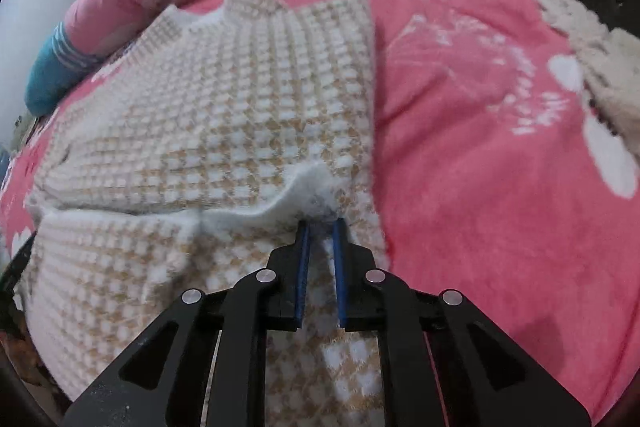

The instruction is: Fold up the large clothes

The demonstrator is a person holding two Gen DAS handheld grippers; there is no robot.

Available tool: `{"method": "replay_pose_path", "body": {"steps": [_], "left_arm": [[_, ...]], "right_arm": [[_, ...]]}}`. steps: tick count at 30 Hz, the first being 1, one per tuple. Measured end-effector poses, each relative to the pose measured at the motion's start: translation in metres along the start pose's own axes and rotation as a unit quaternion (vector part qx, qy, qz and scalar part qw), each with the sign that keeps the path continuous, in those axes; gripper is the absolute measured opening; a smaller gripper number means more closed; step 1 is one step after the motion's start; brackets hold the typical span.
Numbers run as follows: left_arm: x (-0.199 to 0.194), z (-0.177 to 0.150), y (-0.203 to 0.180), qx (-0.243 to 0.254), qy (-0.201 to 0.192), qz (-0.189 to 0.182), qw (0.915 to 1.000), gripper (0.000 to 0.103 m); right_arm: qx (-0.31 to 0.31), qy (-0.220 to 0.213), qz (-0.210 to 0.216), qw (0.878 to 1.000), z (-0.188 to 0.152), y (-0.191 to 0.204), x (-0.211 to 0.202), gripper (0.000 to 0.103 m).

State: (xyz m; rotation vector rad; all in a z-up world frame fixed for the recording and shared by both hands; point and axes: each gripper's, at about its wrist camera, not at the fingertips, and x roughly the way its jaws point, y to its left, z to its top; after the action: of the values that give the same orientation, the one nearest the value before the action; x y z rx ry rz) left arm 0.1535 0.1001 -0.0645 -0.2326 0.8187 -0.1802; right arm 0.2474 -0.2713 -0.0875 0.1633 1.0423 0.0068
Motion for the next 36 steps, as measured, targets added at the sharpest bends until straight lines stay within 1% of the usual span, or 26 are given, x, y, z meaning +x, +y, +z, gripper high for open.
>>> {"method": "replay_pose_path", "body": {"steps": [3, 4, 5, 6, 7, 8, 9, 10, 11, 12, 13, 14, 15, 16, 18, 20, 21, 22, 24, 26, 27, 28, 29, 32, 34, 36], "left_arm": [[-0.008, 0.002, 0.004, -0.014, -0.001, -0.017, 0.9998, 0.021], [-0.015, 0.003, 0.004, -0.016, -0.005, -0.02, 0.9996, 0.021], [-0.023, 0.004, 0.003, -0.013, -0.014, -0.022, 0.9996, 0.021], [-0.033, 0.005, -0.001, -0.003, -0.029, -0.026, 0.9992, 0.021], [-0.039, 0.006, -0.005, 0.005, -0.038, -0.033, 0.9987, 0.021], [-0.045, 0.007, -0.014, 0.015, -0.045, -0.046, 0.9978, 0.021], [-0.048, 0.008, -0.023, 0.023, -0.046, -0.062, 0.9968, 0.021], [-0.047, 0.009, -0.03, 0.027, -0.042, -0.074, 0.996, 0.021], [-0.044, 0.008, -0.041, 0.032, -0.034, -0.089, 0.9949, 0.021], [-0.037, 0.005, -0.051, 0.04, -0.022, -0.093, 0.9946, 0.021], [-0.028, 0.002, -0.06, 0.053, -0.007, -0.08, 0.9954, 0.022], [-0.015, -0.002, -0.067, 0.067, 0.01, -0.046, 0.9966, 0.026], [0.0, -0.008, -0.069, 0.075, 0.03, -0.013, 0.9967, 0.029], [0.009, -0.012, -0.066, 0.071, 0.041, -0.009, 0.9966, 0.029], [0.003, -0.012, -0.061, 0.057, 0.029, -0.027, 0.9976, 0.029], [-0.011, -0.008, -0.062, 0.06, 0.02, -0.02, 0.9978, 0.029], [-0.021, -0.007, -0.063, 0.066, 0.007, -0.025, 0.9975, 0.029], [-0.028, -0.007, -0.062, 0.073, -0.007, -0.03, 0.9969, 0.029], [-0.03, -0.007, -0.062, 0.081, -0.012, -0.014, 0.9966, 0.029], [-0.013, -0.009, -0.053, 0.069, 0.019, 0.026, 0.9971, 0.029], [-0.004, -0.01, -0.043, 0.053, 0.034, 0.022, 0.9978, 0.028], [-0.003, -0.01, -0.039, 0.042, 0.026, 0.013, 0.9987, 0.028], [-0.003, -0.01, -0.037, 0.038, 0.017, 0.009, 0.9991, 0.028], [-0.007, -0.01, -0.038, 0.047, 0.015, 0.008, 0.9987, 0.028], [-0.009, -0.01, -0.036, 0.05, 0.015, 0.003, 0.9987, 0.028], [-0.006, -0.008, -0.035, 0.047, 0.016, -0.002, 0.9988, 0.028]], "right_arm": [[0.016, -0.009, -0.007, 1.0, 0.003, 0.003, -0.023, 0.009], [0.011, -0.024, 0.001, 1.0, 0.002, 0.008, -0.036, 0.014], [0.004, -0.035, 0.01, 0.999, 0.0, 0.014, -0.049, 0.014], [-0.007, -0.044, 0.026, 0.999, -0.003, 0.024, -0.059, 0.017], [-0.023, -0.049, 0.054, 0.997, -0.005, 0.038, -0.07, 0.023], [-0.035, -0.05, 0.07, 0.996, -0.005, 0.047, -0.073, 0.026], [-0.05, -0.046, 0.092, 0.993, -0.008, 0.062, -0.075, 0.031], [-0.068, -0.033, 0.124, 0.989, -0.011, 0.079, -0.071, 0.032], [-0.077, -0.022, 0.139, 0.987, -0.014, 0.088, -0.064, 0.032], [-0.085, -0.003, 0.142, 0.986, -0.017, 0.099, -0.053, 0.032], [-0.093, 0.028, 0.126, 0.987, -0.023, 0.109, -0.027, 0.032], [-0.098, 0.042, 0.11, 0.988, -0.028, 0.113, -0.01, 0.032], [-0.099, 0.047, 0.107, 0.988, -0.033, 0.114, 0.005, 0.032], [-0.081, 0.05, 0.123, 0.988, -0.033, 0.107, 0.011, 0.032], [-0.049, 0.052, 0.139, 0.988, -0.027, 0.099, -0.004, 0.032], [-0.065, 0.036, 0.127, 0.989, -0.027, 0.104, -0.027, 0.033], [-0.077, 0.025, 0.133, 0.988, -0.029, 0.109, -0.04, 0.034], [-0.085, 0.021, 0.153, 0.984, -0.032, 0.116, -0.051, 0.034], [-0.111, 0.018, 0.184, 0.977, -0.036, 0.133, -0.06, 0.034], [-0.15, 0.026, 0.164, 0.975, -0.04, 0.154, -0.044, 0.034], [-0.165, 0.046, 0.139, 0.975, -0.046, 0.162, -0.025, 0.034], [-0.176, 0.047, 0.124, 0.975, -0.053, 0.166, -0.006, 0.034], [-0.179, 0.039, 0.125, 0.975, -0.052, 0.169, -0.001, 0.034], [-0.147, 0.046, 0.138, 0.978, -0.042, 0.162, -0.017, 0.034], [-0.152, 0.035, 0.147, 0.977, -0.042, 0.161, -0.039, 0.034], [-0.173, 0.012, 0.165, 0.971, -0.054, 0.16, -0.07, 0.036]]}}
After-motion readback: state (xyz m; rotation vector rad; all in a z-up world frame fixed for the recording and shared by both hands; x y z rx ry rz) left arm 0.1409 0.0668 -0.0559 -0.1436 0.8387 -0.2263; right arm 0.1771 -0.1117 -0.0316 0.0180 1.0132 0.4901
